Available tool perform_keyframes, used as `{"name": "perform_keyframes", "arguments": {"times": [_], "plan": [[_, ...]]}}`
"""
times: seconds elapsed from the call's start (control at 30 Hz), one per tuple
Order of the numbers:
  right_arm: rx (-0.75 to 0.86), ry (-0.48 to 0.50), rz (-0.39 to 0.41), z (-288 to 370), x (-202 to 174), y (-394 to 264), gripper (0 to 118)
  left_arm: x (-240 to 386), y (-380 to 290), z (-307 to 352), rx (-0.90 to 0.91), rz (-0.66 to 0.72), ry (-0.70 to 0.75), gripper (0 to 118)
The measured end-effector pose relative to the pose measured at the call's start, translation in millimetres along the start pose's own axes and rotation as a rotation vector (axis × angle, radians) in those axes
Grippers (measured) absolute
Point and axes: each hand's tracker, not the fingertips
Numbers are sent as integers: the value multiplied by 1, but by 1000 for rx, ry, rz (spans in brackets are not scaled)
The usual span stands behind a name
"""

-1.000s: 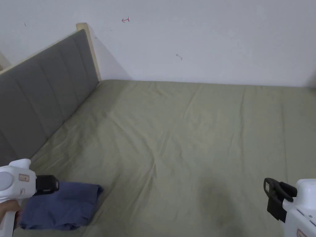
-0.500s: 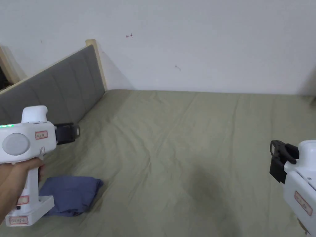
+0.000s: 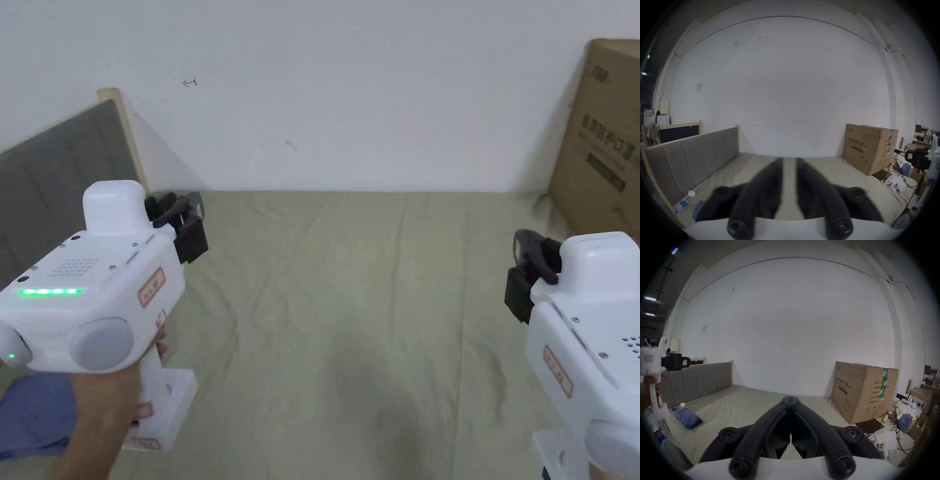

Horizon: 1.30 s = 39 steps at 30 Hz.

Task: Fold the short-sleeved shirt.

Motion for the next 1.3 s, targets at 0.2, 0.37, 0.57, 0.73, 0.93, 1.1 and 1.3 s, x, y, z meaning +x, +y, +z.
{"name": "perform_keyframes", "arguments": {"times": [0.2, 0.37, 0.57, 0.73, 0.93, 1.1, 1.3], "plan": [[1, -46, -12, 7, 10, -4, 0, 27, -31, -1, -8, 23, -59, 0], [-6, -63, -32, 9, 15, -9, 0, 42, -51, 2, -2, -47, -38, 0], [-7, -68, -36, 8, 15, -11, 0, 51, -62, 7, -8, -79, -30, 0], [-4, -68, -31, 8, 14, -10, 0, 50, -64, 8, -12, -87, -29, 0], [1, -65, -30, 9, 12, -9, 0, 51, -62, 10, -5, -97, -16, 0], [2, -62, -26, 10, 11, -8, 0, 51, -61, 11, -5, -90, -21, 0], [4, -58, -23, 11, 10, -7, 0, 50, -61, 13, -3, -88, -22, 0]]}}
